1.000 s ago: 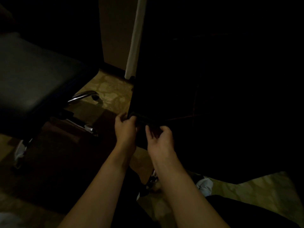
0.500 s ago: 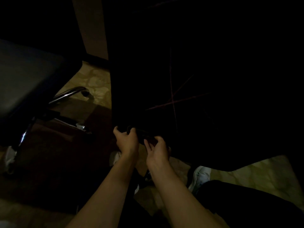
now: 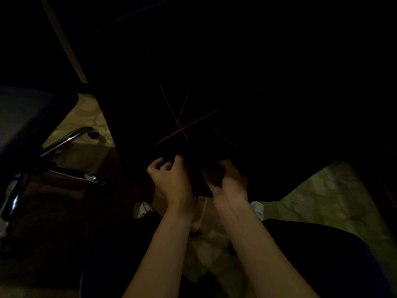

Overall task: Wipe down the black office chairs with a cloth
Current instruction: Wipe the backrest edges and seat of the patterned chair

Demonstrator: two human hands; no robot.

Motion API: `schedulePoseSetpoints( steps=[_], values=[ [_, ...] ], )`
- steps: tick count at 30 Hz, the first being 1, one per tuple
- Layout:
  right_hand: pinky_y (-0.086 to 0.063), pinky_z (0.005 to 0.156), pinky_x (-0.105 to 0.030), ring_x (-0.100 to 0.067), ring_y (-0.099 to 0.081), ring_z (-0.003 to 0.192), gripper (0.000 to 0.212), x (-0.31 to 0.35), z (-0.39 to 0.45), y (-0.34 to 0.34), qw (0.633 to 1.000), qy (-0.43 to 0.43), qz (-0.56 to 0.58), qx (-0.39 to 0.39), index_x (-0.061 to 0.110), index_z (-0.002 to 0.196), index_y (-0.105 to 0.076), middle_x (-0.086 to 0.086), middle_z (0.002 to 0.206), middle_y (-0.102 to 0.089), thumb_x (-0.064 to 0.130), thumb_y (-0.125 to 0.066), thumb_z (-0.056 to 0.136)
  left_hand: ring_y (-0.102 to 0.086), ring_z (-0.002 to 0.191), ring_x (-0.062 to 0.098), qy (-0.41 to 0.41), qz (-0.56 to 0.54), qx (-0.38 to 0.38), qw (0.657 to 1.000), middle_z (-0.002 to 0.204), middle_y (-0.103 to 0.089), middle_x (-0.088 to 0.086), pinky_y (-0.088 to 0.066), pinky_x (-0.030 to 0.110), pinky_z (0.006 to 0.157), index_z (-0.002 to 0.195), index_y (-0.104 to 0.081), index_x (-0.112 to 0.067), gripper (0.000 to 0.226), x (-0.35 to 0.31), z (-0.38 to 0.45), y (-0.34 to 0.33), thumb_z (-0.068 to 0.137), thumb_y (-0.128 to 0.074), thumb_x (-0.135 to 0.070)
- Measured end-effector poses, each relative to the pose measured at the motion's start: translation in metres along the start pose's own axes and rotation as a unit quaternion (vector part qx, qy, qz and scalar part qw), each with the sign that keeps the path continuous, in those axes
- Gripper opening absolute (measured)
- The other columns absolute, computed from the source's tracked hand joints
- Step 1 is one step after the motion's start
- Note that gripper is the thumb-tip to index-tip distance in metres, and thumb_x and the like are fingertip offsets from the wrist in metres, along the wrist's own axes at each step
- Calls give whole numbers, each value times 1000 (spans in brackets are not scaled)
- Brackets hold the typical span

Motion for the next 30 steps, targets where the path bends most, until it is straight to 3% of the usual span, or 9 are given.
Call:
schedulePoseSetpoints(
  steps=[3,6,11,13,16,20,24,27,30],
  values=[
    [-59,66,-30,-28,-68,93,27,9,0,13,999,23,-25,11,2,118,-59,-18,110,-67,5,-59,91,-66,88,12,-2,5,-8,1000,101,-62,1,-53,23,68,107,-47,-21,25,10,-11,-6,91,-64,-11],
    [-56,73,-33,-25,-65,87,13,4,15,36,999,13,-45,-5,1,105,-62,-17,102,-65,4,-58,92,-64,87,14,26,32,-24,999,102,-61,4,-53,26,70,114,-47,-15,29,34,-12,-6,91,-64,-13],
    [-53,64,-34,-31,-63,89,36,-4,45,79,994,-9,-82,-70,-4,122,-54,-21,105,-63,4,-63,89,-63,85,17,83,34,-58,994,102,-61,9,-54,30,73,114,-49,-10,28,75,-21,-9,90,-64,-7],
    [-52,57,-31,-28,-65,81,35,2,49,91,996,-17,-65,-64,-5,122,-53,-21,100,-63,1,-60,89,-59,80,15,108,41,-78,990,94,-58,4,-51,35,78,109,-51,-12,19,87,-35,-14,93,-60,-7],
    [-52,51,-27,-16,-66,65,26,25,53,99,996,-2,-79,-33,-6,117,-54,-17,89,-63,0,-53,92,-57,79,16,135,-5,-78,988,91,-55,1,-50,34,74,100,-50,-16,15,97,-54,-28,95,-56,-4],
    [-56,59,-26,-26,-63,82,30,66,56,111,990,50,-127,-47,-10,117,-53,-19,95,-60,9,-55,93,-59,88,17,127,-49,-35,990,93,-57,0,-51,27,68,87,-47,-22,28,92,-77,-58,93,-55,4],
    [-58,66,-25,-25,-71,88,21,105,54,111,986,114,-123,5,-3,106,-57,-17,98,-70,14,-57,94,-62,97,14,55,-68,-6,996,103,-59,1,-55,23,74,92,-50,-15,22,85,-99,-85,89,-61,4],
    [-53,59,-19,-18,-66,78,15,115,58,113,976,144,-159,30,2,99,-57,-12,89,-65,16,-55,95,-63,89,8,29,-86,-32,995,100,-58,0,-55,21,70,91,-49,-16,25,90,-104,-92,88,-62,5],
    [-52,59,-21,-18,-63,80,11,102,74,125,976,114,-184,16,6,96,-54,-9,87,-62,17,-53,96,-60,86,6,34,-75,-62,995,99,-56,-3,-55,23,73,98,-48,-12,23,105,-103,-93,89,-61,4]
  ],
)
Point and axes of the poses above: each hand's wrist, its own z-axis towards the middle knuckle, its own y-axis out of the back of the hand, x = y × z, the point moved 6 cm from there along z, towards the middle knuckle
